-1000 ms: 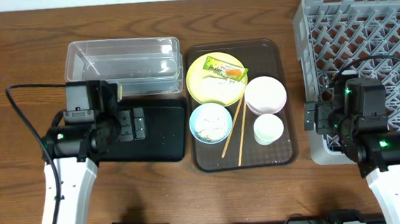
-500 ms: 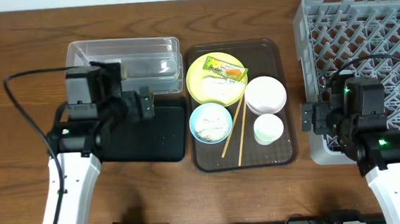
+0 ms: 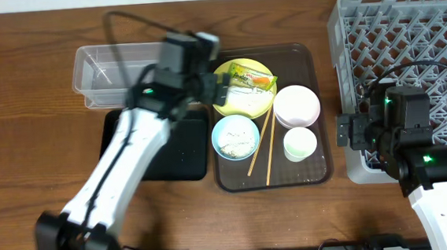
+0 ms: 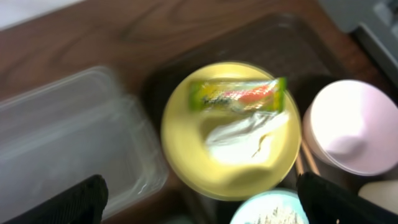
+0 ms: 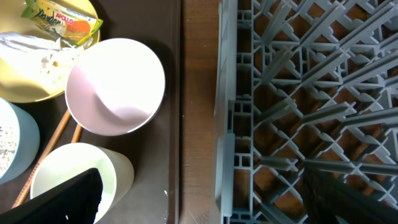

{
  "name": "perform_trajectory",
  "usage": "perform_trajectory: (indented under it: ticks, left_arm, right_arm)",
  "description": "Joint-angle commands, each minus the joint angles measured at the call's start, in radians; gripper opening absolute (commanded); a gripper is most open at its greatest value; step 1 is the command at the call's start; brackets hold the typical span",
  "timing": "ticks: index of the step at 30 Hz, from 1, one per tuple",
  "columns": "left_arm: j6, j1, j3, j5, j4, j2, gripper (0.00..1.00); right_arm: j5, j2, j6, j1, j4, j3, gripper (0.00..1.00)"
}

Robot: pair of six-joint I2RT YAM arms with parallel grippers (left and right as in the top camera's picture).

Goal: Sort waste into correct bins and load items into the dishwasher rack
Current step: 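Reach the left gripper to the yellow plate and grasp the tissue, then carry the tissue with the left gripper into the clear bin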

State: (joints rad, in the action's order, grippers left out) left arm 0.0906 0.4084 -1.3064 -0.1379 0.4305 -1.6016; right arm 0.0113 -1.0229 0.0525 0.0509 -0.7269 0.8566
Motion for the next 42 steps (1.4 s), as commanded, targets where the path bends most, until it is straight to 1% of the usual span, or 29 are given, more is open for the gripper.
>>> perform_trajectory:
  ticks: [1, 6, 15, 19, 21, 23, 25, 26, 27, 28, 32, 36, 42]
  left_arm:
    - [0.081, 0.054, -0.014, 0.027, -0.059, -0.105, 0.96]
    - [0.081, 0.091, -0.013, 0.026, -0.144, -0.246, 0.91]
    - [0.081, 0.099, -0.013, 0.027, -0.232, -0.411, 0.76]
    - [0.081, 0.099, -0.013, 0.026, -0.233, -0.433, 0.61]
    - [0.081, 0.099, -0.013, 0.027, -0.233, -0.434, 0.52]
    - [0.081, 0.099, -0.013, 0.027, -0.233, -0.434, 0.40]
    - [0.081, 0.099, -0.013, 0.027, -0.231, -0.433, 0.23]
    - [0.080, 0.099, -0.013, 0.027, -0.230, -0.429, 0.19]
    - [0.080, 0.099, -0.013, 0.027, -0.227, -0.425, 0.09]
    - [0.080, 0.099, -0.013, 0.027, -0.226, -0.415, 0.06]
    - [0.077, 0.097, -0.014, 0.028, -0.216, -0.340, 0.06]
    - [0.077, 0.071, -0.014, 0.029, -0.193, -0.224, 0.06]
    - [0.055, -0.026, -0.013, 0.141, -0.174, -0.105, 0.06]
  right_arm:
    - [0.008, 0.002, -0.001, 0.008, 0.001, 0.021, 0.99]
    - [0.008, 0.002, -0.001, 0.008, 0.006, 0.021, 0.99]
    - [0.008, 0.002, -0.001, 0.008, 0.005, 0.021, 0.99]
    - [0.008, 0.002, -0.001, 0.008, 0.004, 0.021, 0.99]
    - [0.008, 0.002, -0.001, 0.008, 0.004, 0.021, 0.99]
    - [0.008, 0.002, -0.001, 0.008, 0.004, 0.021, 0.99]
    - [0.008, 0.002, -0.001, 0.008, 0.004, 0.021, 0.99]
    - [0.008, 0.002, -0.001, 0.008, 0.004, 0.021, 0.99]
    - [0.008, 0.002, -0.001, 0.008, 0.004, 0.021, 0.99]
    - [0.008, 0.002, -0.001, 0.008, 0.004, 0.021, 0.99]
    - [0.008, 0.002, -0.001, 0.008, 0.004, 0.021, 0.99]
    - [0.008, 0.002, -0.001, 0.008, 0.004, 0.021, 0.99]
    - [0.008, 0.002, -0.001, 0.008, 0.003, 0.021, 0.99]
